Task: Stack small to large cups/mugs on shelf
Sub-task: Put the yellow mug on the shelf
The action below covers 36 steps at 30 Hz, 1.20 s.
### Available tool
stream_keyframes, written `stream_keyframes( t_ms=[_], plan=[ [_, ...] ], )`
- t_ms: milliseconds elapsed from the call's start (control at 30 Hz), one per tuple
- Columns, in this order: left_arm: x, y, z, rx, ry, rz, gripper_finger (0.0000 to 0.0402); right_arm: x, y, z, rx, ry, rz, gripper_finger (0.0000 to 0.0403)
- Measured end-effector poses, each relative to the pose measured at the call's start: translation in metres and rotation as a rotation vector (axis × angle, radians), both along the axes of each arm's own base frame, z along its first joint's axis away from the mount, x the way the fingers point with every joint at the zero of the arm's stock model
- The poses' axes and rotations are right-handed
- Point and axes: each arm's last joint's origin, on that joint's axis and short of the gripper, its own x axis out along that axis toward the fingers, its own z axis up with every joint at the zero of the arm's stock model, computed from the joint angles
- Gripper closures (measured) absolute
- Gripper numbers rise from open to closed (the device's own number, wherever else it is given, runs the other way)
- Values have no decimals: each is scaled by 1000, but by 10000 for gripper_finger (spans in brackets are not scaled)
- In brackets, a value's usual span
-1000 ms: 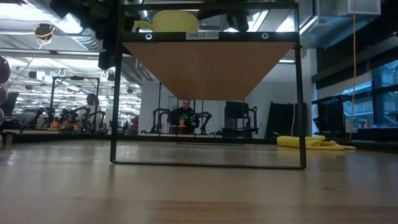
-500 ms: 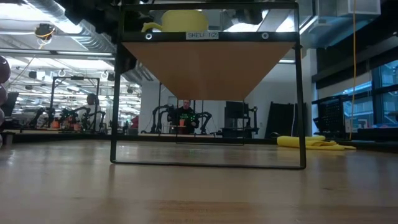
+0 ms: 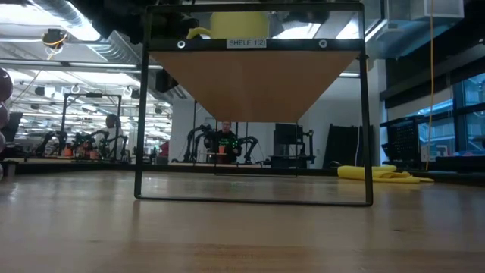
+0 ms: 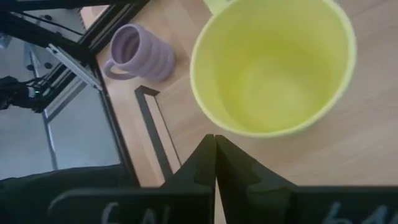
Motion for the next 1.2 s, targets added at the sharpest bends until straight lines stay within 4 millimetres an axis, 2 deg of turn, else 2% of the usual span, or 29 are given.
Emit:
stream_keyframes(
  t_ms=[167, 300, 500, 800, 967, 1200],
  plan=[
    [0, -1, 0, 8, -3, -23, 350, 0, 5, 1, 21, -12, 33, 393],
    [-1, -1, 0, 15, 7, -24, 350, 3, 17, 6, 76, -70, 88, 393],
    [-1, 0, -1, 28, 15, -20, 350, 3, 27, 8, 119, -91, 42, 393],
    [-1, 1, -1, 56, 14, -1, 350, 25, 32, -24, 122, -2, -23, 393],
    [-4, 6, -1, 76, 28, 13, 350, 29, 28, -26, 109, -19, -79, 393],
    [-22, 18, 8, 129, 47, 14, 350, 29, 26, -27, 73, -21, -165, 393]
  ],
)
